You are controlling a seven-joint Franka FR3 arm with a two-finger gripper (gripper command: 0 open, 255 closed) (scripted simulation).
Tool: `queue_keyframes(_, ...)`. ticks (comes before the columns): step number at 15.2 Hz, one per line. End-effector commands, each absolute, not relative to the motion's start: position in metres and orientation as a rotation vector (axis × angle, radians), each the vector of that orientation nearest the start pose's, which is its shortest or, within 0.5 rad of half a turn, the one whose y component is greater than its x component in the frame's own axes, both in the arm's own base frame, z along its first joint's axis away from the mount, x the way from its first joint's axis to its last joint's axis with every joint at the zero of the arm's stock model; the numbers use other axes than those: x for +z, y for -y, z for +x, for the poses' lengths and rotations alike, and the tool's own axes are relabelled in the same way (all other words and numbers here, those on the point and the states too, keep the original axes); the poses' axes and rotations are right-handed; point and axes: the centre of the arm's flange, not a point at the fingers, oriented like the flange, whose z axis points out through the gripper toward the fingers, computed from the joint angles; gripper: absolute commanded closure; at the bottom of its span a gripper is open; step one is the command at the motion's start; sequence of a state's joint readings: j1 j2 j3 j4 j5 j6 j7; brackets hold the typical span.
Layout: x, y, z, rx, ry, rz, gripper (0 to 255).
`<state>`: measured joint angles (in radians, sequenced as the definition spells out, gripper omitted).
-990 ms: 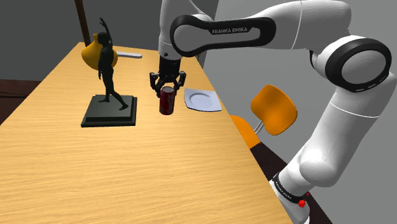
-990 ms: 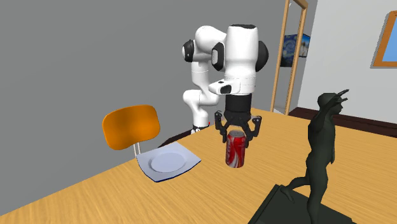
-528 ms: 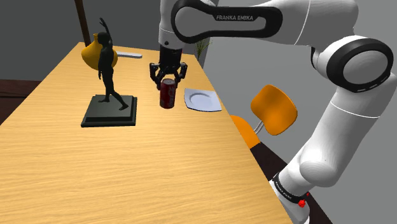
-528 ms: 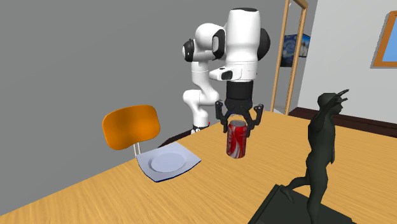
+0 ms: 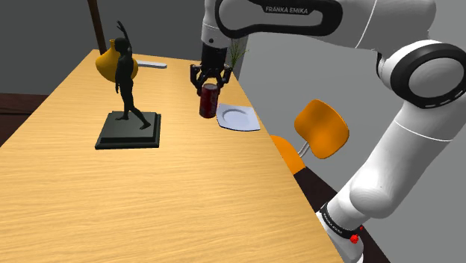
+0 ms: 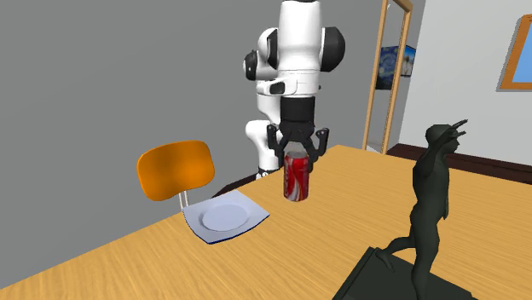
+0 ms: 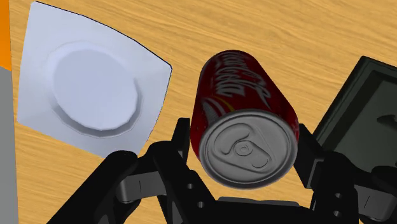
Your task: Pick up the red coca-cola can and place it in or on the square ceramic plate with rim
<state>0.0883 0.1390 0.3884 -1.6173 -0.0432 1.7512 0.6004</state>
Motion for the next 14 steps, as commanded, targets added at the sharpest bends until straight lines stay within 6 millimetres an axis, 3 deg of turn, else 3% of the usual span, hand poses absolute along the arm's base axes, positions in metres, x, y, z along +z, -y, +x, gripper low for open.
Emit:
queue_keyframes(1, 0.548, -0.236, 0.546, 0.0, -0.185, -3.124, 255)
queue_keyframes(14, 0.57, -0.063, 0.569, 0.0, -0.185, -3.124, 255)
